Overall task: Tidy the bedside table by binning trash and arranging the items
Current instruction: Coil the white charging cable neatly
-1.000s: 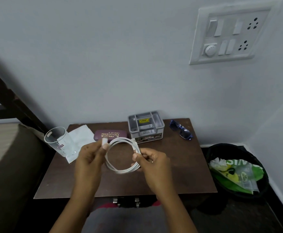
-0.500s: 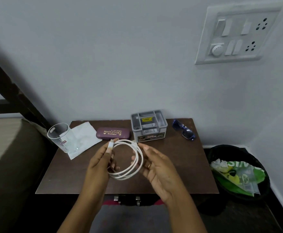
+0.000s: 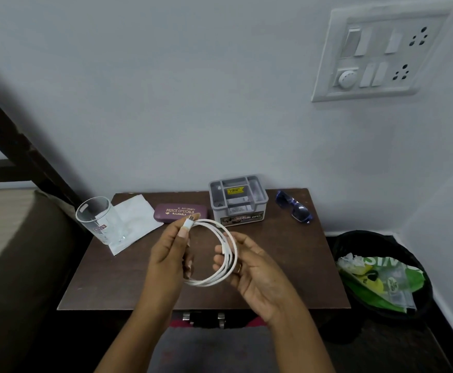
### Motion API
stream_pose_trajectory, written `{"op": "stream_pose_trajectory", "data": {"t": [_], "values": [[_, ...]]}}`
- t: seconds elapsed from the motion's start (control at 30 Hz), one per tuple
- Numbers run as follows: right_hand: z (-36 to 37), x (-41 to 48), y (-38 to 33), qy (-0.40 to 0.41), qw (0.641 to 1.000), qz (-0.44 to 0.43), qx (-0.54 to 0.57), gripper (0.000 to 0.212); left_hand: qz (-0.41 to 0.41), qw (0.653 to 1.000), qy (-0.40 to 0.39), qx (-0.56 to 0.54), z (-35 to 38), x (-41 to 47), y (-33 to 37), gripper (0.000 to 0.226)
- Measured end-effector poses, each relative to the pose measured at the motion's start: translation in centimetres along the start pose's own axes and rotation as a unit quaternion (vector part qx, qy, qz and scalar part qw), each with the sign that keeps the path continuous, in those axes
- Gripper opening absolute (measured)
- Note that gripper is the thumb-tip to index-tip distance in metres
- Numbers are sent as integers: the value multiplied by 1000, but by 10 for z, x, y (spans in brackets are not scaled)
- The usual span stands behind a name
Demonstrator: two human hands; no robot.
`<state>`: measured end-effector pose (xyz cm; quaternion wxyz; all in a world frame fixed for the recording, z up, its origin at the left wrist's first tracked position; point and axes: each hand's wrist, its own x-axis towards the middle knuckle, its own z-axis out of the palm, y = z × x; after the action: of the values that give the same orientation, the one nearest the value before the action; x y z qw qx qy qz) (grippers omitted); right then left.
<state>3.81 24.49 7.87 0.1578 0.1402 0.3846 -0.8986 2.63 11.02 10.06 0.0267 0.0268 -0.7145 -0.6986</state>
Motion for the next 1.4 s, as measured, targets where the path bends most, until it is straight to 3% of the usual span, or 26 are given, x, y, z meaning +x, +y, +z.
{"op": "stream_pose_trajectory", "data": {"t": [0.17,0.33,0.6,0.77,0.9,1.1,1.2,1.3,1.4], "values": [[4,-1,4,-30,999,-15,-33,31,55,996,43,54,5,1,-2,24],[5,-1,4,-73,982,71,161,45,14,999,-6,-48,5,-2,6,27],[2,0,1,-67,975,73,199,19,-43,977,-61,-202,-4,-1,13,32],[-3,9,13,41,979,70,188,17,-76,950,-105,-285,-9,-1,14,37],[-11,17,24,169,959,18,227,19,-48,963,-79,-252,-7,-4,11,36],[-5,13,15,128,980,-61,136,9,-76,946,110,-294,-4,9,-2,23],[4,6,9,66,991,-96,67,25,-64,950,189,-238,-5,14,-7,18],[12,-4,1,28,984,-159,-71,29,-57,959,211,-181,-2,17,-8,16],[17,-7,-1,12,947,-216,-236,24,-18,979,176,-98,6,11,-3,17]]}}
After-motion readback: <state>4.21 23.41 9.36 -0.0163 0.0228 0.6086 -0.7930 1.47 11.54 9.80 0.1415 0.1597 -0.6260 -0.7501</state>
